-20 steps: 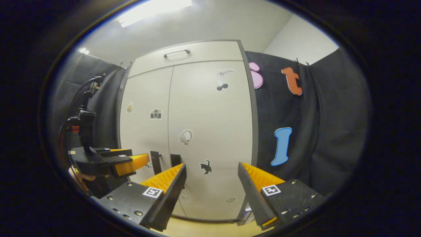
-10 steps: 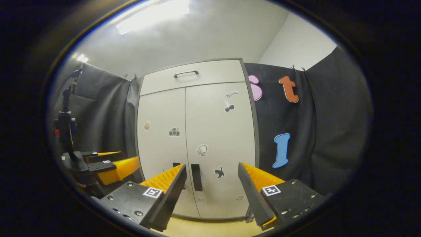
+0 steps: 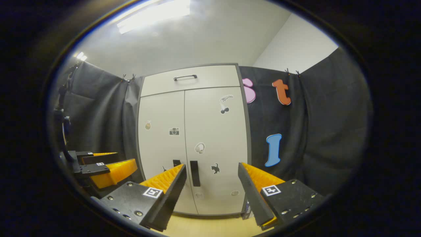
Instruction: Grab one shoe with the right hand and put it into the shoe cabinet, grab the other shoe with the left hand and put it into the shoe cabinet; then close the right door with the right hand and the left door with the left hand.
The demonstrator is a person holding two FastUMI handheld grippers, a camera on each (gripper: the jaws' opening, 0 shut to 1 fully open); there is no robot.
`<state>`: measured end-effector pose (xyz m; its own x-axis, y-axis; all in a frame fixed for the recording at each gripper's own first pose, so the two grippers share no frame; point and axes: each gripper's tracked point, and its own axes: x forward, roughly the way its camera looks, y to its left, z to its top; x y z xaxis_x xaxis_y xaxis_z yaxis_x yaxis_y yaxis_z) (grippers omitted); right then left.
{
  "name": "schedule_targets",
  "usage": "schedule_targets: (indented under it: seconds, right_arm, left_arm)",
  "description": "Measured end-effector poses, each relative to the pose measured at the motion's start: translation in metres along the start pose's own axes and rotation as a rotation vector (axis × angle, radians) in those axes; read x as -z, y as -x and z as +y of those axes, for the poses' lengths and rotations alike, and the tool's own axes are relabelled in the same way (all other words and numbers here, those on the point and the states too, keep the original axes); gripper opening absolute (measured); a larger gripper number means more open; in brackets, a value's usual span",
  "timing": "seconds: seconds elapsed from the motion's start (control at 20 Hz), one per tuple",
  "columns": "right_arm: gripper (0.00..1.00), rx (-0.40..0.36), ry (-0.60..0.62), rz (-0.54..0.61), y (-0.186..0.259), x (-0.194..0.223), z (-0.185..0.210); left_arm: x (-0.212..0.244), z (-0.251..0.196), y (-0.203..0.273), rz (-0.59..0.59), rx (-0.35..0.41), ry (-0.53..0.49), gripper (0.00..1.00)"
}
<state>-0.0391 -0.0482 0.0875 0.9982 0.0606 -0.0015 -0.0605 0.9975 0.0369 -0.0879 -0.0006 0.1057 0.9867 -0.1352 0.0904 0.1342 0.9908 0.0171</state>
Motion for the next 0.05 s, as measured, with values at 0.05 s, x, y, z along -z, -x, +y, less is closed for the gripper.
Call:
schedule_targets:
  seconds: [0.05]
  right_arm:
    - [0.94,0.001,0.003,-0.003,0.0031,-0.0017,-0.0030]
  left_arm:
    - [-0.0002,-0.0047,0.0000,-0.002,0.004,-0.005,0.97]
